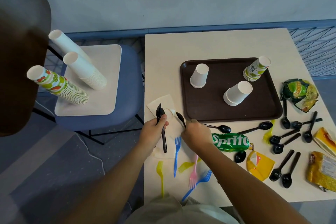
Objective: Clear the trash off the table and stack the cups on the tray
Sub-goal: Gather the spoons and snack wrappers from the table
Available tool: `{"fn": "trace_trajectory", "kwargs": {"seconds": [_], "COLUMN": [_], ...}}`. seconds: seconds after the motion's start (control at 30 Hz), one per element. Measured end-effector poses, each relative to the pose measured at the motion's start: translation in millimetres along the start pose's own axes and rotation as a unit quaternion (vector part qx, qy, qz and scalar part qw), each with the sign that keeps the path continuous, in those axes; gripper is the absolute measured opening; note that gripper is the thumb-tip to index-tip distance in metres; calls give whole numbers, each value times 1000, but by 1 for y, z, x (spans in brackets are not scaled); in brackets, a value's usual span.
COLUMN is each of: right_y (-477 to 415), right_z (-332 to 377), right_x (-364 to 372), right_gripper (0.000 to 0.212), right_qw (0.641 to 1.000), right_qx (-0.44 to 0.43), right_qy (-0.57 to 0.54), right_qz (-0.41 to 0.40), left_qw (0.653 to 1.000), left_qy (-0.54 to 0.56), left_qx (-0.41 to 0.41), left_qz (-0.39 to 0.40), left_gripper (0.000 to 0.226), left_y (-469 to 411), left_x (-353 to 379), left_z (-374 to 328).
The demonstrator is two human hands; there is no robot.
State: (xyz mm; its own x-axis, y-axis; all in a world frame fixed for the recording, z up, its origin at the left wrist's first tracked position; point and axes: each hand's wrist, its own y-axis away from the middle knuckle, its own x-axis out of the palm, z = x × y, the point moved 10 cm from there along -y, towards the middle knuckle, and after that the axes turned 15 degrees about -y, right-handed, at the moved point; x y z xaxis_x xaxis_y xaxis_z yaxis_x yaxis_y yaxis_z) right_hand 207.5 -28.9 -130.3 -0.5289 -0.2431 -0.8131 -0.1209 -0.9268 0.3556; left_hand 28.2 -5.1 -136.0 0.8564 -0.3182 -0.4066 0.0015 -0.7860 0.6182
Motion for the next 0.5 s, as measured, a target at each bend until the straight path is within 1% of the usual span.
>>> {"fn": "trace_trajectory", "kwargs": {"seconds": [0.07, 0.17, 0.3, 0.37, 0.5], "right_y": [-1, 0, 4, 3, -15], "right_z": [-1, -6, -13, -13, -3], "right_x": [-7, -16, -25, -30, -34], "right_gripper": [18, 8, 13, 17, 14], "right_qw": [999, 991, 974, 964, 935], "right_qx": [-16, -38, -39, -27, 27], "right_qy": [-34, -109, -201, -244, -343], "right_qz": [-26, -64, -95, -106, -82], "left_qw": [1000, 1000, 999, 999, 997], "left_qy": [4, 8, 43, 44, 76], "left_qx": [2, 1, -13, -17, -24], "left_qz": [1, 0, 17, 16, 16], "left_gripper": [42, 42, 41, 41, 41], "left_y": [0, -2, -2, -1, -1], "left_x": [0, -3, -1, -2, -6], "left_z": [0, 2, 3, 2, 3]}}
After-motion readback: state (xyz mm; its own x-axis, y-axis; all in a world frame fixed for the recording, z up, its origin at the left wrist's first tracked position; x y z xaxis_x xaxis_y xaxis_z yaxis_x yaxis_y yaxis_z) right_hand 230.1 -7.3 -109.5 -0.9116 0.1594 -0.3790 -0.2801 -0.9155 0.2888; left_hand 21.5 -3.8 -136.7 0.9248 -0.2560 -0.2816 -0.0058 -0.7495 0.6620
